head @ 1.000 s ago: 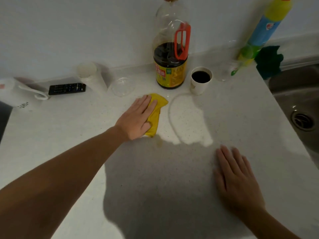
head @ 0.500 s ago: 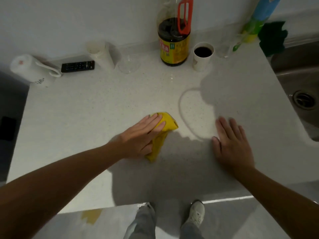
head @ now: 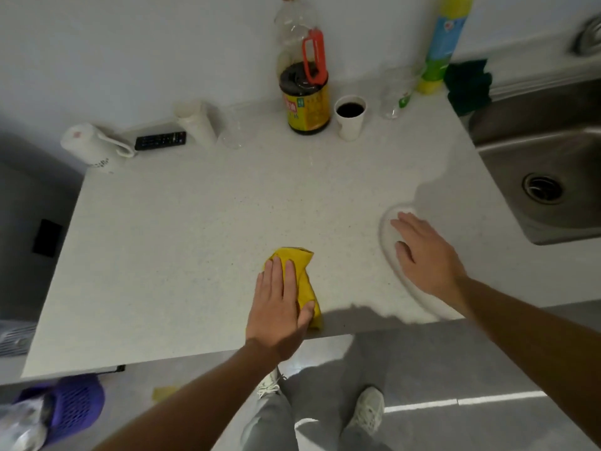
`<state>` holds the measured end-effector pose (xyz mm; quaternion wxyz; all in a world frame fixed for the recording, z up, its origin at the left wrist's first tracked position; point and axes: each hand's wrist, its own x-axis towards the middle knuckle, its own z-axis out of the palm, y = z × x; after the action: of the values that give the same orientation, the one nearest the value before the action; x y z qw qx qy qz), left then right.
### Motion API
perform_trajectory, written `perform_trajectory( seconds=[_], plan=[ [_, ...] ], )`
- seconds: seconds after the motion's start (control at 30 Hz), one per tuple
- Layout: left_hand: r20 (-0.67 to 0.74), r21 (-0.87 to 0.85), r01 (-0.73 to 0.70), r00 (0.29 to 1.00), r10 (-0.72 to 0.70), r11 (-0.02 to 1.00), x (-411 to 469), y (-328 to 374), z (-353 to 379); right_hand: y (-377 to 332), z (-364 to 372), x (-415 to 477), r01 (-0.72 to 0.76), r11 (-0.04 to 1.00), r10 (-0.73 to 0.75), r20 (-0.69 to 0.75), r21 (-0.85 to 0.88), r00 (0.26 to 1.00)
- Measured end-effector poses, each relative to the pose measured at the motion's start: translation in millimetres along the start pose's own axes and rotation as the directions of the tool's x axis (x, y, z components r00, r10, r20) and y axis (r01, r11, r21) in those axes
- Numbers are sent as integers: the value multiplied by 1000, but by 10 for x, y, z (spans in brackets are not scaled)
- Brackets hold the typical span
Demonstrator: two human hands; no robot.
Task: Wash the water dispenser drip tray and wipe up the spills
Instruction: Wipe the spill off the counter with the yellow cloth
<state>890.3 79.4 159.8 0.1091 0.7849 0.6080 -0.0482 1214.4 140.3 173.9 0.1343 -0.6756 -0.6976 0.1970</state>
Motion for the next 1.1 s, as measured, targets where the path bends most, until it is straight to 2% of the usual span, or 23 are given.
perform_trajectory(
  seconds=[0.07, 0.17, 0.3, 0.4, 0.47, 0.57, 0.73, 0.8, 0.87, 1.0, 1.1],
  plan=[
    [-6, -21, 40, 999, -40, 999, 88, 195, -6, 260, -110, -62, 14, 991, -16, -16, -134, 1000],
    [-8, -22, 96, 995, -96, 995, 288, 488, -22, 489, -168, -136, 61, 972, -67, -21, -227, 998],
    [-45, -70, 169, 984, -172, 983, 693, 800, -105, 552, -106, -120, 76, 965, -85, -27, -250, 996],
    [-29, -69, 132, 991, -134, 989, 1142, 863, -180, 588, -97, -67, 73, 965, -77, -3, -250, 997],
    [-14, -43, 56, 998, -57, 997, 1522, 869, -230, 602, -91, -46, 73, 967, -78, -10, -242, 997],
    [25, 36, -144, 989, 143, 989, 2080, 891, -320, 607, -82, -42, 75, 977, -86, -49, -201, 995],
    [79, 148, -478, 878, 472, 866, 2287, 714, -410, 635, -79, -47, 83, 981, -97, -73, -177, 993],
    [84, 177, -537, 843, 531, 825, 2145, 605, -405, 646, -66, -59, 77, 981, -89, -62, -179, 994],
    [78, 167, -494, 870, 488, 854, 1904, 554, -352, 656, -52, -73, 90, 980, -101, -48, -178, 994],
    [-35, 84, -331, 941, 335, 940, 1327, 647, -161, 669, -48, -81, 80, 988, -86, -38, -133, 996],
    [-36, 69, -251, 967, 253, 966, 1169, 763, -140, 655, -58, -91, 81, 988, -88, -46, -131, 995]
  ],
)
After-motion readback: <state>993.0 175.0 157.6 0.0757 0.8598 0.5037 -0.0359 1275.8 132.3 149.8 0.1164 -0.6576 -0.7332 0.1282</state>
